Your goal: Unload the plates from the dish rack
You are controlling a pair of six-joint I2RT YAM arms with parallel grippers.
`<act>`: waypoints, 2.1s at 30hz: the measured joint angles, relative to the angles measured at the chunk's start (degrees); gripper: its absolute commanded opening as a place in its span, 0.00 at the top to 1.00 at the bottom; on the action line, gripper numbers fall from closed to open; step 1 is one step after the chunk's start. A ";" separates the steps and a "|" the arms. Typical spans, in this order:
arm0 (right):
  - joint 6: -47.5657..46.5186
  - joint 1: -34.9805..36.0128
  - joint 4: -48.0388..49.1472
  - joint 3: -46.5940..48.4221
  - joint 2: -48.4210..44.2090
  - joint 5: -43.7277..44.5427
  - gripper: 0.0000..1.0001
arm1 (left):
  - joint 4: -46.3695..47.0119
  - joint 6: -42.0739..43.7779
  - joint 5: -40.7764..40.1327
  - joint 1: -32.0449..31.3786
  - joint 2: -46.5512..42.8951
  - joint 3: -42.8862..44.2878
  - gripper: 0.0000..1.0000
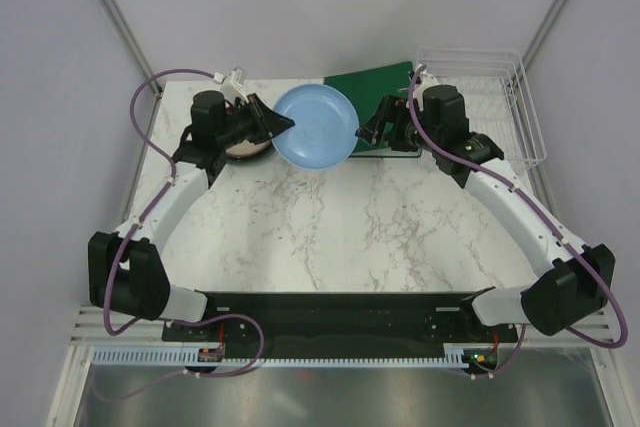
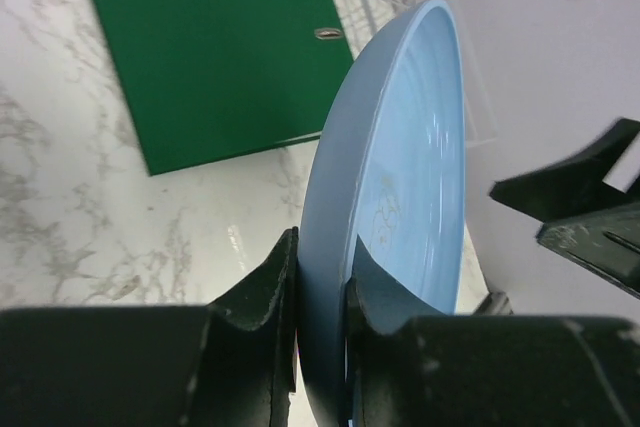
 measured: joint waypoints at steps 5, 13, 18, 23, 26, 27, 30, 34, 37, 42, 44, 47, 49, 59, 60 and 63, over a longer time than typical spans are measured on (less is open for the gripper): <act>-3.15 -0.02 -3.21 0.00 -2.08 5.01 0.13 | -4.94 1.75 -2.97 4.79 2.86 3.41 0.98; -5.84 -0.02 -5.20 -0.94 -3.98 8.81 0.12 | -7.78 3.43 -3.67 17.25 14.56 8.76 0.98; -7.34 -0.28 -6.60 -2.01 -4.28 10.67 0.13 | -8.09 4.61 -3.61 21.79 22.25 10.95 0.98; -8.22 -0.81 -7.45 -2.60 -4.28 11.56 0.13 | -8.09 5.33 -3.32 22.73 28.17 13.20 0.98; -8.59 -1.07 -7.58 -3.21 -4.28 11.89 0.12 | -8.04 5.38 -2.45 23.21 31.01 14.49 0.98; -8.63 -1.16 -7.69 -3.37 -4.28 11.91 0.12 | -8.04 5.35 -1.92 23.37 31.67 15.04 0.98; -8.79 -1.18 -7.72 -3.80 -4.26 11.91 0.13 | -7.37 5.35 -0.66 24.02 33.46 16.52 0.98; -8.79 -1.20 -7.74 -4.07 -4.15 11.87 0.12 | -6.86 5.33 -0.31 25.05 34.03 16.72 0.98; -8.76 -1.20 -7.69 -4.39 -3.93 11.69 0.12 | -6.62 5.35 -0.39 25.86 34.05 16.70 0.98; -8.76 -1.20 -7.72 -4.98 -3.23 11.41 0.13 | -6.67 5.29 -0.83 26.53 34.45 16.39 0.51; -8.76 -1.20 -7.72 -5.09 -3.13 11.23 0.12 | -6.49 5.35 -0.72 26.64 35.10 16.39 0.35; -8.76 -1.20 -7.61 -5.22 -3.13 10.97 0.13 | -5.60 4.87 0.76 26.67 36.20 16.37 0.00; -8.76 -1.20 -7.43 -5.53 -3.13 10.58 0.12 | -4.42 4.81 1.73 26.47 35.80 16.65 0.00; -9.01 -1.20 -7.26 -6.36 -3.08 10.82 0.10 | -7.30 5.57 -1.92 26.16 33.18 15.85 0.00; -9.14 -1.18 -7.30 -6.40 -3.13 10.97 0.10 | -8.17 5.79 -2.49 26.16 32.37 15.54 0.00; -9.29 -1.20 -7.32 -6.69 -3.41 11.61 0.10 | -10.84 6.38 -4.11 26.18 30.69 15.41 0.00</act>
